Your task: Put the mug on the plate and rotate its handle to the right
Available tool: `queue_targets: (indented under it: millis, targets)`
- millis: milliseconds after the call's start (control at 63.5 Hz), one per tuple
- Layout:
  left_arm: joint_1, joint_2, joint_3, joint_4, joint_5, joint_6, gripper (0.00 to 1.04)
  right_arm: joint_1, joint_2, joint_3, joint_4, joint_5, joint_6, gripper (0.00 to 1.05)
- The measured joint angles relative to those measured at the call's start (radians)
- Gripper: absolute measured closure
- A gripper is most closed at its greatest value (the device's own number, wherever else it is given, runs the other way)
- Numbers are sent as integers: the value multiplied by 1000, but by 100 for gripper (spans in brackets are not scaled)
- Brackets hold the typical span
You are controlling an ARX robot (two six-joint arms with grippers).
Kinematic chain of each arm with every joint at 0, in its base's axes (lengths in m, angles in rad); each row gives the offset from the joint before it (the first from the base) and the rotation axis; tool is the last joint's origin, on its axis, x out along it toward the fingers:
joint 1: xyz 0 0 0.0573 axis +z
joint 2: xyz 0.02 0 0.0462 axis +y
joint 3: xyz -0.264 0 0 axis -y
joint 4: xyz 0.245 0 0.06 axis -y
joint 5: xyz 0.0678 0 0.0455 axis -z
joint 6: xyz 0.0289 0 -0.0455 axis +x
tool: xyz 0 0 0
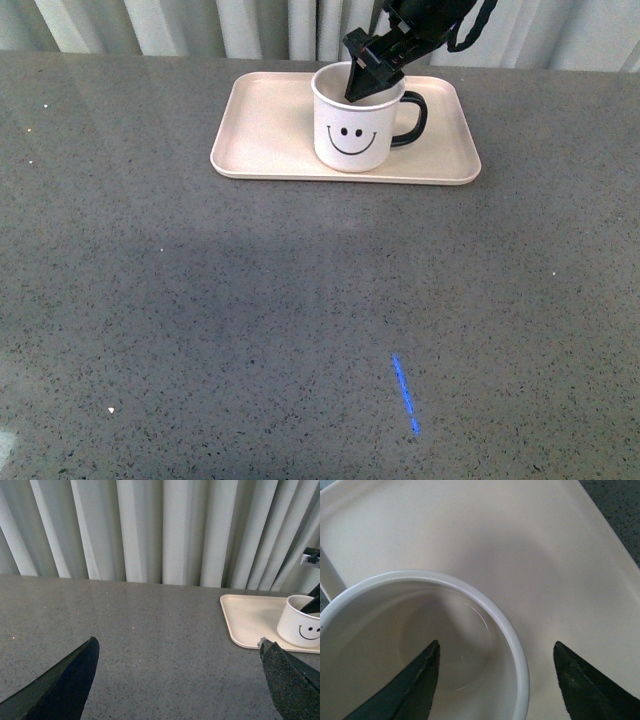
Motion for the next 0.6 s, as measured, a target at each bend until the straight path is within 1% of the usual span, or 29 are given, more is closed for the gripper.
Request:
queue_targets:
  millis: [79,95,142,221,299,410,473,520,599]
  targets:
    - [0,0,0,0,0,0,9,1,-4,0,-2,0,-1,15]
    - [0,0,0,0,0,0,9,1,-6,0,-2,0,-1,12]
    - [0,0,0,0,0,0,9,1,-13,0,-2,0,-2,8]
    - [0,0,0,0,0,0,9,1,-34,-2,-2,1,-6,9]
    - [0,0,0,0,0,0,9,-2,-57,-2,-2,0,-6,9]
    - [0,0,0,0,0,0,9,-9,-111,-10,11,-27,-5,9]
    - [0,0,0,0,0,0,9,-13,-164,-55,44,-45,-4,9]
    - [0,0,0,0,0,0,9,-18,-209,-103,66,-81,-5,9]
    - [0,0,0,0,0,0,9,-26,-317,-237,148,-123,1,9]
